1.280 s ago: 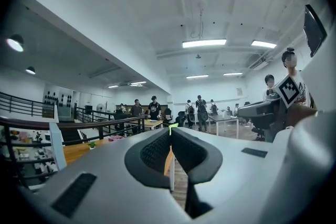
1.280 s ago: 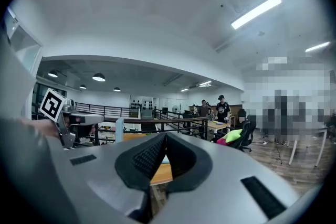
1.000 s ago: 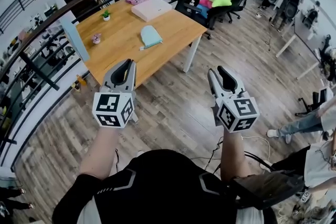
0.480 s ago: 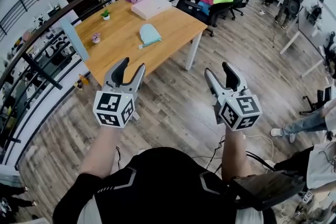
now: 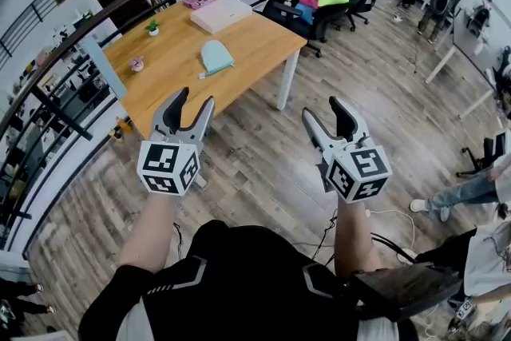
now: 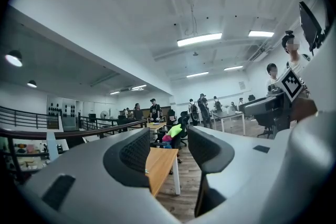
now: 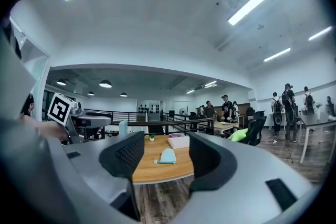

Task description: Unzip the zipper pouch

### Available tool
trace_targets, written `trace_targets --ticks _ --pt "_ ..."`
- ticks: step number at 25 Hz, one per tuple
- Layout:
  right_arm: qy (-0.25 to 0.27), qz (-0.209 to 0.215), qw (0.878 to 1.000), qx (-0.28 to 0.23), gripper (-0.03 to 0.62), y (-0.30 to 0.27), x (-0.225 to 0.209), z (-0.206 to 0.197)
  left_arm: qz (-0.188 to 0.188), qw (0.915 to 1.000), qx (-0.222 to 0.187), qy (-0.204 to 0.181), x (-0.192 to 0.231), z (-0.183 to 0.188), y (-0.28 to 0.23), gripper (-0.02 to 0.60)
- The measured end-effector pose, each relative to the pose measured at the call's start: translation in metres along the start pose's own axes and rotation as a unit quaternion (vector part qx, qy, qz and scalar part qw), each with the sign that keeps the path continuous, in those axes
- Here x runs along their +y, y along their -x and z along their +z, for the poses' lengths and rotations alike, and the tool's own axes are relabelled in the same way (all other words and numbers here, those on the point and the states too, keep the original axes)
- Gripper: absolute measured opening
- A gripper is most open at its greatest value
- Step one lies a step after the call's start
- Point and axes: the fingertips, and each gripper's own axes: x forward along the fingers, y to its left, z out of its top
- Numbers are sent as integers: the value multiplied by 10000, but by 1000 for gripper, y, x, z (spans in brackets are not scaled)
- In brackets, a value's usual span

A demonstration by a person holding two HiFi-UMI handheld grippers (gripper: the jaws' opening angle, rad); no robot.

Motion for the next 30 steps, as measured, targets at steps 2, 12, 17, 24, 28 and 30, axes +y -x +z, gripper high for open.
trace_targets --ticks 2,12,17,24,28,30 --pt "-20 46 10000 -17 275 0 -9 -3 26 10000 65 -42 -7 -3 -6 233" --pt "-217 -21 9997 69 275 -41 -49 -18 -75 9999 105 -109 0 -11 -59 238" --pt "-97 -82 9998 150 275 -89 -65 -16 -128 9999 -8 -14 32 -16 -106 238" --pt "-18 -116 9997 201 272 -184 -82 5 -308 9995 -75 92 96 -15 -187 238" --pt "97 -36 9996 258 272 -242 -84 12 -323 9992 -83 206 140 -19 -227 238" --pt "130 22 9995 278 272 -270 -84 14 -309 9992 -102 230 161 -19 -243 238"
